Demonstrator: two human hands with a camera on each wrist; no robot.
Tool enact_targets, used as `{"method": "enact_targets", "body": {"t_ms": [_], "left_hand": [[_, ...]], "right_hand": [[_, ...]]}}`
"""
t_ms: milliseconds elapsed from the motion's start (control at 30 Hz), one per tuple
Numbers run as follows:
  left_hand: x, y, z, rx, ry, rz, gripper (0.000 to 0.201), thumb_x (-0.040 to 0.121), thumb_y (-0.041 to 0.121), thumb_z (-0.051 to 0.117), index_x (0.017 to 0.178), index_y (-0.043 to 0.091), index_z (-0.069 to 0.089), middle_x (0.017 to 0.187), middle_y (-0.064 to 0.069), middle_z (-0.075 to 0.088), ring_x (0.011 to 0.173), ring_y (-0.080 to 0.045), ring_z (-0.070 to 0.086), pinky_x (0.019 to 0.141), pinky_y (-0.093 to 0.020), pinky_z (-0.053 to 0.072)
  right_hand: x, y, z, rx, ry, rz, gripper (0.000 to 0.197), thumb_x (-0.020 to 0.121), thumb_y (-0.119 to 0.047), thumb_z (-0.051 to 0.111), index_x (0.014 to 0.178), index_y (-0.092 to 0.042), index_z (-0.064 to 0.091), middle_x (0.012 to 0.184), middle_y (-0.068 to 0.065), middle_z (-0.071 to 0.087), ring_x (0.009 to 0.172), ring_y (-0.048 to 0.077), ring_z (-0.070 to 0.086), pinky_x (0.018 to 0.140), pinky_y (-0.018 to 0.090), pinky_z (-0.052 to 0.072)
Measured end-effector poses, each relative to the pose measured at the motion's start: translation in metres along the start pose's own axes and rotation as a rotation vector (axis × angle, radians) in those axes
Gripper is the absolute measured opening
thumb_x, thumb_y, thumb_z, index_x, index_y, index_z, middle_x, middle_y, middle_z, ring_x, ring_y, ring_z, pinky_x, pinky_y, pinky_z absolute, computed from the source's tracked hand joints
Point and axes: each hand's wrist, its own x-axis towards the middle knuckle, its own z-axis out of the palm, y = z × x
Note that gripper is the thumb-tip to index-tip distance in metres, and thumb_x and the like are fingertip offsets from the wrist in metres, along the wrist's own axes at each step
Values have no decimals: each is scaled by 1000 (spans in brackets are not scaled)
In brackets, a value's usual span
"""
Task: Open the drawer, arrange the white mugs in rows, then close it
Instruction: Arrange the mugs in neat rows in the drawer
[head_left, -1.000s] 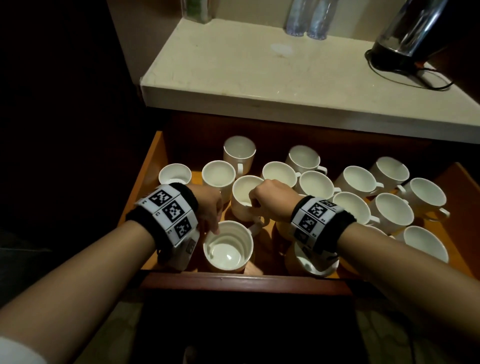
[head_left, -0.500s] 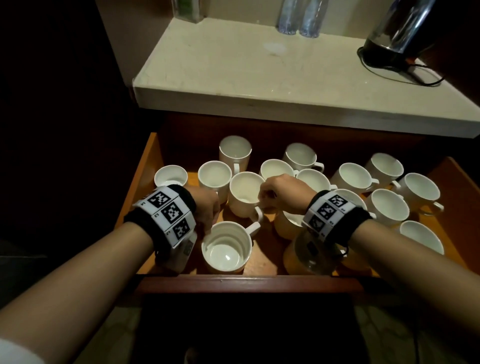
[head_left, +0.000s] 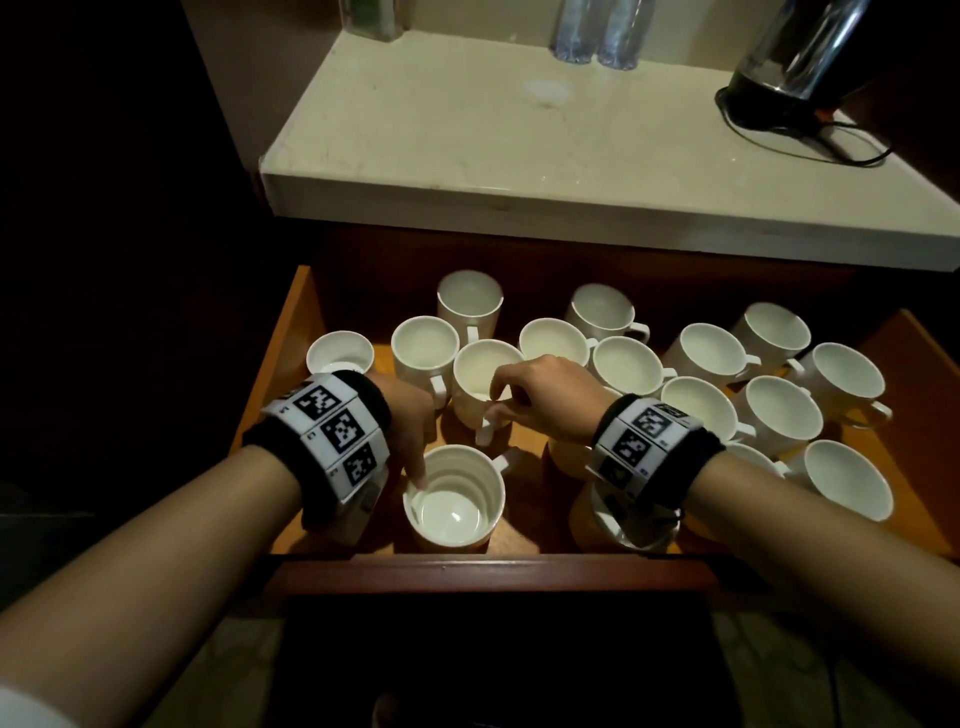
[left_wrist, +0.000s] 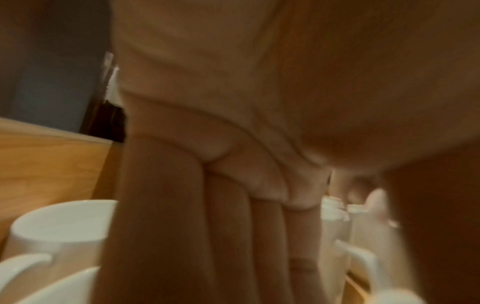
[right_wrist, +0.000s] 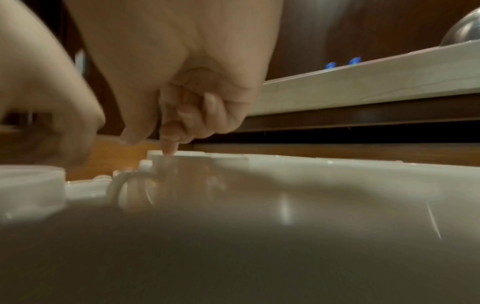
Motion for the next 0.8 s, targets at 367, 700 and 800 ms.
{"method": "enact_targets", "body": {"t_ms": [367, 700, 800], "left_hand": [[2, -1, -4, 1, 98, 28, 12, 82, 20, 69, 84, 9, 65, 96, -11, 67, 70, -12, 54, 53, -18, 39], [1, -5, -2, -9, 41, -25, 18, 82, 26, 70, 92, 12, 67, 83, 0, 60, 83, -13, 54, 73, -24, 42], [4, -7, -3, -22, 81, -28, 29, 83, 24, 69, 105, 6, 68, 97, -8, 67, 83, -14, 55, 75, -26, 44]], "right_hand": [[-13, -9, -10, -19, -388, -76, 21, 89, -26, 61, 96, -10, 73, 94, 10, 71, 87, 24, 63, 74, 33, 49], [-10, -13, -13, 50, -594, -121, 23, 92, -17, 57, 100, 0, 71, 96, 14, 71, 65, 6, 54, 56, 8, 35], [-10, -20, -10, 59, -704, -129, 25, 94, -18, 55, 108, -4, 69, 84, 5, 69, 49, -8, 55, 50, 2, 40]]}}
